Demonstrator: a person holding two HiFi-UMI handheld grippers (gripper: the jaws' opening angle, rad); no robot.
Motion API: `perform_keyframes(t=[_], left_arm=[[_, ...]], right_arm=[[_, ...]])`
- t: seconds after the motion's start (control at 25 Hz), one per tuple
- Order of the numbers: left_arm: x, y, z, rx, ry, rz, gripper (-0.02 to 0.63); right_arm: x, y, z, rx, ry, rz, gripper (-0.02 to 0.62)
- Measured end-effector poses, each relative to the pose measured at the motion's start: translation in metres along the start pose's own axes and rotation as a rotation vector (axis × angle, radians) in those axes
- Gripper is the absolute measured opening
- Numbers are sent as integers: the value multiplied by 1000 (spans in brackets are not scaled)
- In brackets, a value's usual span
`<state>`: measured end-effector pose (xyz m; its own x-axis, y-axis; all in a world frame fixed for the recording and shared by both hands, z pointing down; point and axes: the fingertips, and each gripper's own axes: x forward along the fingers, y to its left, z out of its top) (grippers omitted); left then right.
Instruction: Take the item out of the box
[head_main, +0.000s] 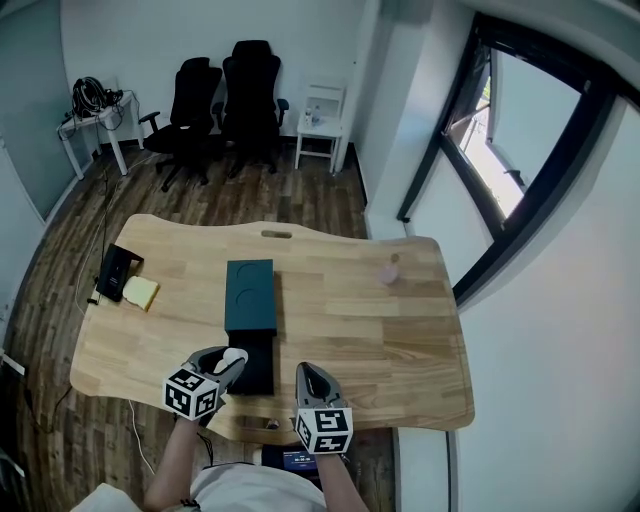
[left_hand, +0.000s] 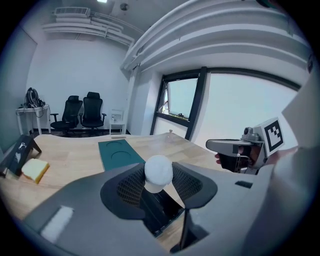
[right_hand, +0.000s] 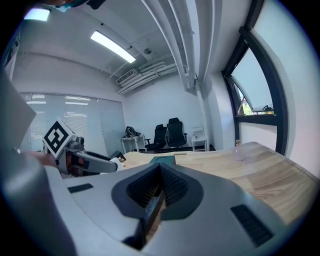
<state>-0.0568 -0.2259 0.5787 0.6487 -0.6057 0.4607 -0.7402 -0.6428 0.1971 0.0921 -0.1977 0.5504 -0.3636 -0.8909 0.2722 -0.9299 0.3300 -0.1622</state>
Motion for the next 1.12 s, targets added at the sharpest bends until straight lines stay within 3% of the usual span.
perform_keyframes(t=[0.36,1.12], left_arm=[[-30,-8,9,7,-58,31,172],[-40,-1,5,20,-63,37,172]], right_arm=[[-17,14,3,-48,-8,-11,5],[-18,23,2,-89,0,-22,5]])
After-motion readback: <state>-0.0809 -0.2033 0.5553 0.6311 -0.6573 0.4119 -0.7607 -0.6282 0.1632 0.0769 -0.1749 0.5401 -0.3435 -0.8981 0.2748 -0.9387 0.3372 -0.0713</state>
